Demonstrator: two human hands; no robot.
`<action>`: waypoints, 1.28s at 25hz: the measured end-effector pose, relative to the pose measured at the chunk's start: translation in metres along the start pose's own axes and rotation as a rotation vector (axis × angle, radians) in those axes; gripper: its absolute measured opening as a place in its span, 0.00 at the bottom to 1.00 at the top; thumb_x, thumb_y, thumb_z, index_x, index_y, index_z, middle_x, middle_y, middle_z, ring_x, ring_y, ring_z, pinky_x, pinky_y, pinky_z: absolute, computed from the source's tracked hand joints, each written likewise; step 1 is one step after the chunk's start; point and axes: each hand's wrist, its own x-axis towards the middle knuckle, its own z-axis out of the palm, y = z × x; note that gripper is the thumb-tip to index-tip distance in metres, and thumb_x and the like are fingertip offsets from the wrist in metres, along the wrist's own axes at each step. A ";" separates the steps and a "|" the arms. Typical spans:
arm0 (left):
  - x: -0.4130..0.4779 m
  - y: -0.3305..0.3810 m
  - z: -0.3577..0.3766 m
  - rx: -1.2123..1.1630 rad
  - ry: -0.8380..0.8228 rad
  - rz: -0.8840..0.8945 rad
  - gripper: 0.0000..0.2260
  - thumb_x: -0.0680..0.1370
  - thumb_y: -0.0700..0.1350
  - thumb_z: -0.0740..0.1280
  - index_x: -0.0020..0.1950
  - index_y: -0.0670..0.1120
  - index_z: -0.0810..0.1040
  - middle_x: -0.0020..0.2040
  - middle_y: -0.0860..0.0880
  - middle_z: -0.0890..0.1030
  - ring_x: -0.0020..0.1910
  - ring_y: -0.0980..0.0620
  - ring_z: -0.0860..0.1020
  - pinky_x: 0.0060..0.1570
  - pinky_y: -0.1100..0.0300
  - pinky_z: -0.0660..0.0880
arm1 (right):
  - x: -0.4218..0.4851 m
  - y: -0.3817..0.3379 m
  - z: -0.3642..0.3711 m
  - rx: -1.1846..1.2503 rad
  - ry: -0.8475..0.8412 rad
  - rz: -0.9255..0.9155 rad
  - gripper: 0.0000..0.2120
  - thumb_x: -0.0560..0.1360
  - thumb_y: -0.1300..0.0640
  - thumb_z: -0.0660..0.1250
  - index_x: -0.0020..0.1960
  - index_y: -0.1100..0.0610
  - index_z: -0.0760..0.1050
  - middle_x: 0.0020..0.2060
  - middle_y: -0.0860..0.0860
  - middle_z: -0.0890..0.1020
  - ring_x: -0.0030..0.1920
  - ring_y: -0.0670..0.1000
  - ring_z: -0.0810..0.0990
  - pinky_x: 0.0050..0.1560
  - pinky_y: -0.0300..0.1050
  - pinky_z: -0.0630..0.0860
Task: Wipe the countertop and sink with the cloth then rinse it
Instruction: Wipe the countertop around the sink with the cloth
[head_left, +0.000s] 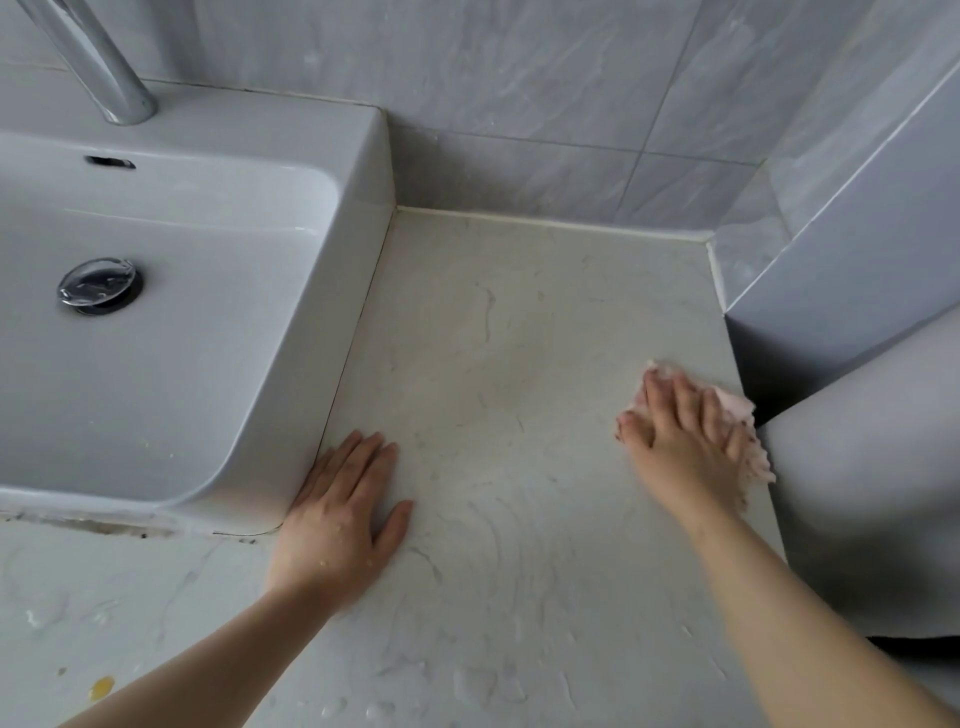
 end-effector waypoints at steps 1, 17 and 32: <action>-0.001 0.000 0.000 -0.001 0.003 -0.003 0.30 0.79 0.61 0.46 0.66 0.42 0.73 0.65 0.43 0.75 0.67 0.48 0.65 0.67 0.55 0.58 | -0.020 -0.007 0.006 -0.018 0.020 0.001 0.28 0.78 0.40 0.47 0.77 0.43 0.50 0.78 0.48 0.53 0.77 0.54 0.49 0.74 0.60 0.42; -0.001 0.000 0.003 0.000 0.041 -0.001 0.30 0.79 0.61 0.47 0.64 0.41 0.75 0.64 0.42 0.76 0.66 0.45 0.69 0.67 0.54 0.60 | -0.067 0.017 0.010 -0.136 -0.009 -0.304 0.32 0.72 0.36 0.47 0.75 0.42 0.55 0.76 0.48 0.60 0.75 0.55 0.56 0.72 0.56 0.45; -0.001 0.002 0.001 0.025 0.056 -0.018 0.31 0.78 0.62 0.48 0.64 0.41 0.75 0.64 0.43 0.75 0.66 0.46 0.67 0.66 0.51 0.64 | -0.010 0.015 -0.003 -0.038 -0.071 0.023 0.25 0.81 0.43 0.42 0.76 0.40 0.39 0.77 0.44 0.43 0.77 0.50 0.41 0.72 0.66 0.40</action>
